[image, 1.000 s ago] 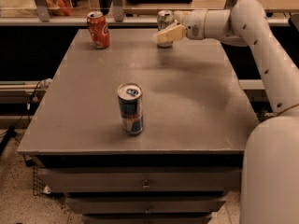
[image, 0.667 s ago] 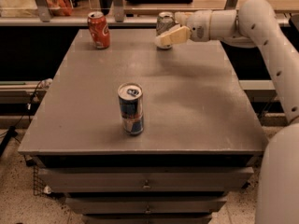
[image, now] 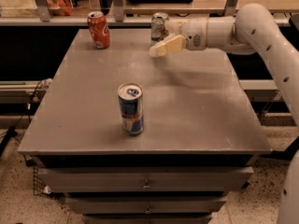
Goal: Knock 7up can over
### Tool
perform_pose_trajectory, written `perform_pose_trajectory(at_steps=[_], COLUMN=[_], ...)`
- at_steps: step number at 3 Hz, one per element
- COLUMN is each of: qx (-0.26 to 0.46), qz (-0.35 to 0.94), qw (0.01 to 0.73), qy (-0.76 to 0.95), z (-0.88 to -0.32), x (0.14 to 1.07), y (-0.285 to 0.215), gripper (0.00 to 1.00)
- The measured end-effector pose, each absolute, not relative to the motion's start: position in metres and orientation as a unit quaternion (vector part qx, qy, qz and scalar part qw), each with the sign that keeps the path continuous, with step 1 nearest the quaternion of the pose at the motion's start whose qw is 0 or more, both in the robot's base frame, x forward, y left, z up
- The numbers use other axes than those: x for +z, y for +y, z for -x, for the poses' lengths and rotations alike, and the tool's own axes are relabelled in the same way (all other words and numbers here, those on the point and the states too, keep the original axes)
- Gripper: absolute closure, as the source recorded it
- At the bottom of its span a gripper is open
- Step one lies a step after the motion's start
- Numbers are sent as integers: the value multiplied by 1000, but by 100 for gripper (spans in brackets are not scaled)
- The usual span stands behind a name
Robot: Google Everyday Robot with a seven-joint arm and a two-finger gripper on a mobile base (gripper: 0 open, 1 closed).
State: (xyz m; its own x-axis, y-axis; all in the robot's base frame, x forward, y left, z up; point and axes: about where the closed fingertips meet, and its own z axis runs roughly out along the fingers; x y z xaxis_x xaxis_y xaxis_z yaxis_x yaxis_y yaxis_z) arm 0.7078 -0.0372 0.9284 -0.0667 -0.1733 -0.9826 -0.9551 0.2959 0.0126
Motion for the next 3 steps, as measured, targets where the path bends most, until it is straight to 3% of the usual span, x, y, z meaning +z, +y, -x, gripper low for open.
perform_pose_trajectory(at_steps=[3], qx=[265], qz=[421], qw=[563], qy=[659], z=[-767], x=[930], y=[-82], gripper=[0])
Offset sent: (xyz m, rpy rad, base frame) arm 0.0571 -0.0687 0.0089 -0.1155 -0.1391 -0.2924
